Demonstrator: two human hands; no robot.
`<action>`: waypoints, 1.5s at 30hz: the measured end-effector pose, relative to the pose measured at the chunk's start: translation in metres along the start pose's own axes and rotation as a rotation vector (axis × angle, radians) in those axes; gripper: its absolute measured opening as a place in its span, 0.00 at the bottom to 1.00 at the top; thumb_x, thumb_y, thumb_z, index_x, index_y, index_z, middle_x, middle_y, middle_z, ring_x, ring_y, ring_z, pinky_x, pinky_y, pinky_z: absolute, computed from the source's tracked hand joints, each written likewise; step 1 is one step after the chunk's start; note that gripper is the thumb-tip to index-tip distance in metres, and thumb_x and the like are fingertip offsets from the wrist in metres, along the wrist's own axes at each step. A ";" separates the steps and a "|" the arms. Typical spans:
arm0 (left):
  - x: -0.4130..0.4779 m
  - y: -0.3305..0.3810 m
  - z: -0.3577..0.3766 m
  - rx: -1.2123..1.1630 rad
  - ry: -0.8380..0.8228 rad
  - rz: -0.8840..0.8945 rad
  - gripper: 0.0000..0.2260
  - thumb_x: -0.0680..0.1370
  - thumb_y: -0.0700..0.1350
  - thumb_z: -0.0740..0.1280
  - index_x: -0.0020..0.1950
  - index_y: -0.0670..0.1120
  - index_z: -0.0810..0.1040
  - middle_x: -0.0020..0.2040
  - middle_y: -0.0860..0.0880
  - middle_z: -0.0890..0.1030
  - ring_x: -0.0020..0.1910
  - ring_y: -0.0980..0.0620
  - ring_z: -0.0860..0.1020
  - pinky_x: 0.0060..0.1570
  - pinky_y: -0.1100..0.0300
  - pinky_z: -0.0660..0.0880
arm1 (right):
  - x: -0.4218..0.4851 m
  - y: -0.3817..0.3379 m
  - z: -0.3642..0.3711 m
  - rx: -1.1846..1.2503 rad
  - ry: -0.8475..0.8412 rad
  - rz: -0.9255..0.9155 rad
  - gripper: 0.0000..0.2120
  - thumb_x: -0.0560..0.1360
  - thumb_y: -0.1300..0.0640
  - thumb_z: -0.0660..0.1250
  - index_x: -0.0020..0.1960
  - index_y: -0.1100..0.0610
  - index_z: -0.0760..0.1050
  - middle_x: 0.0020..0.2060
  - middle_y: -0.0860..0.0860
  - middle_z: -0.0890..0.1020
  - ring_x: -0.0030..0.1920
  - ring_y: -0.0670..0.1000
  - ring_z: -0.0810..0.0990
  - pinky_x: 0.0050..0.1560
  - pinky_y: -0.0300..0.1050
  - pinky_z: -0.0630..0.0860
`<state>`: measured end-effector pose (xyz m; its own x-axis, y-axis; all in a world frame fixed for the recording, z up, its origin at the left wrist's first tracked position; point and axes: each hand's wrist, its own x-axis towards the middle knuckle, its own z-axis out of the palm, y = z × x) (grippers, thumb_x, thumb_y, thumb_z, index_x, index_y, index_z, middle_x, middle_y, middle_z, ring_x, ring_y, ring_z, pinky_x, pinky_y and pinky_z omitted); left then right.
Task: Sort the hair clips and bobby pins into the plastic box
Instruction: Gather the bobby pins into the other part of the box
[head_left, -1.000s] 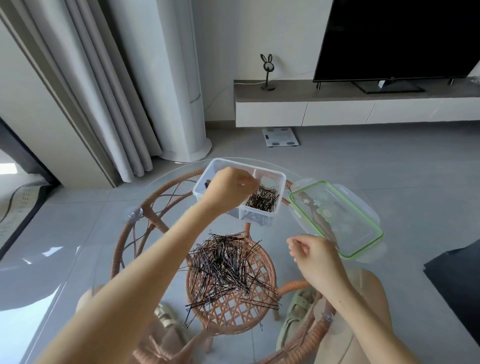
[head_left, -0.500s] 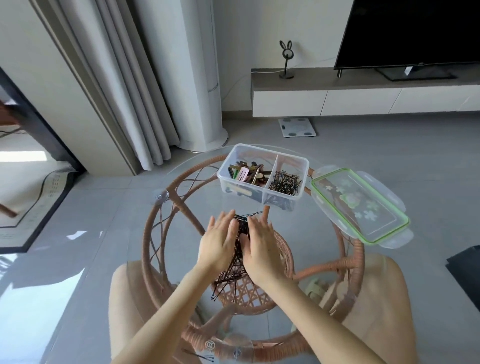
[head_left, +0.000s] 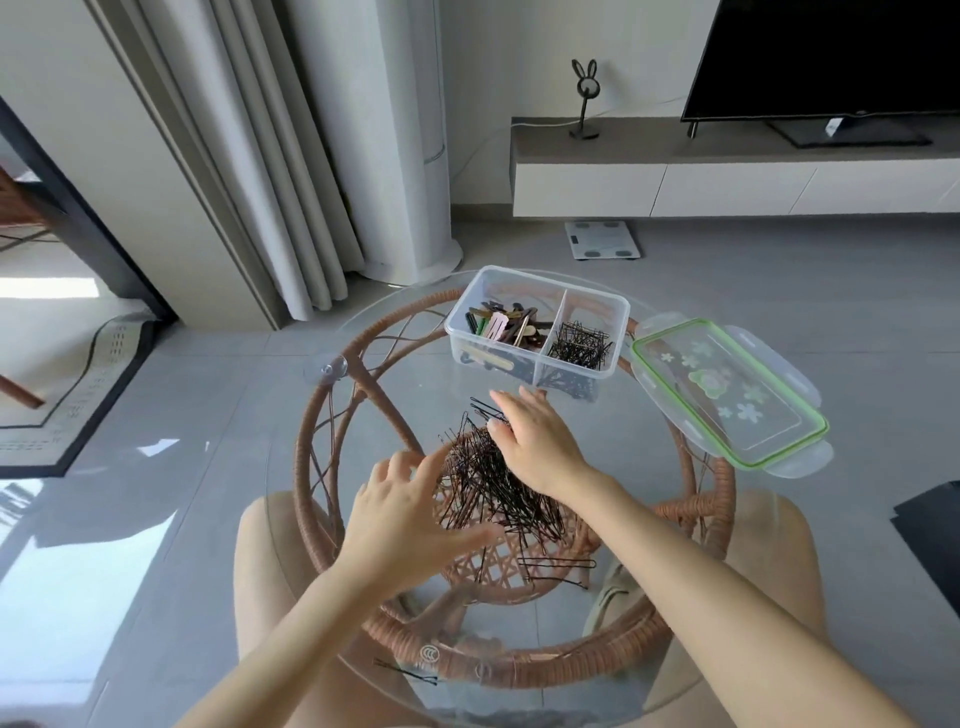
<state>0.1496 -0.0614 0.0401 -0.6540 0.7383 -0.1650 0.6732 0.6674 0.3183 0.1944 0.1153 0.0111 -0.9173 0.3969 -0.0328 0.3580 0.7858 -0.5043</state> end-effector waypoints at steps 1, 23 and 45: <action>-0.006 0.002 0.003 0.065 -0.019 -0.012 0.50 0.59 0.78 0.55 0.75 0.55 0.49 0.69 0.50 0.65 0.68 0.50 0.64 0.69 0.53 0.63 | -0.001 -0.003 0.001 -0.019 -0.019 -0.006 0.22 0.81 0.51 0.50 0.73 0.57 0.59 0.73 0.53 0.64 0.75 0.55 0.55 0.75 0.49 0.48; 0.013 0.028 0.015 0.056 -0.014 0.036 0.16 0.74 0.49 0.68 0.56 0.42 0.70 0.53 0.45 0.76 0.51 0.46 0.76 0.50 0.56 0.73 | -0.082 0.011 -0.019 -0.165 -0.093 -0.051 0.41 0.69 0.41 0.67 0.74 0.57 0.55 0.68 0.53 0.68 0.69 0.54 0.63 0.71 0.48 0.60; 0.015 0.017 -0.061 -0.236 -0.008 -0.079 0.08 0.70 0.40 0.71 0.49 0.45 0.82 0.39 0.49 0.83 0.36 0.52 0.81 0.35 0.64 0.78 | -0.096 0.002 -0.074 0.121 0.160 0.156 0.19 0.67 0.57 0.75 0.58 0.56 0.79 0.48 0.51 0.84 0.45 0.46 0.78 0.44 0.26 0.68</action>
<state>0.1305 -0.0449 0.0996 -0.6979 0.6862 -0.2052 0.5204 0.6827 0.5129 0.2959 0.1134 0.0772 -0.8099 0.5864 0.0135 0.4608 0.6505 -0.6037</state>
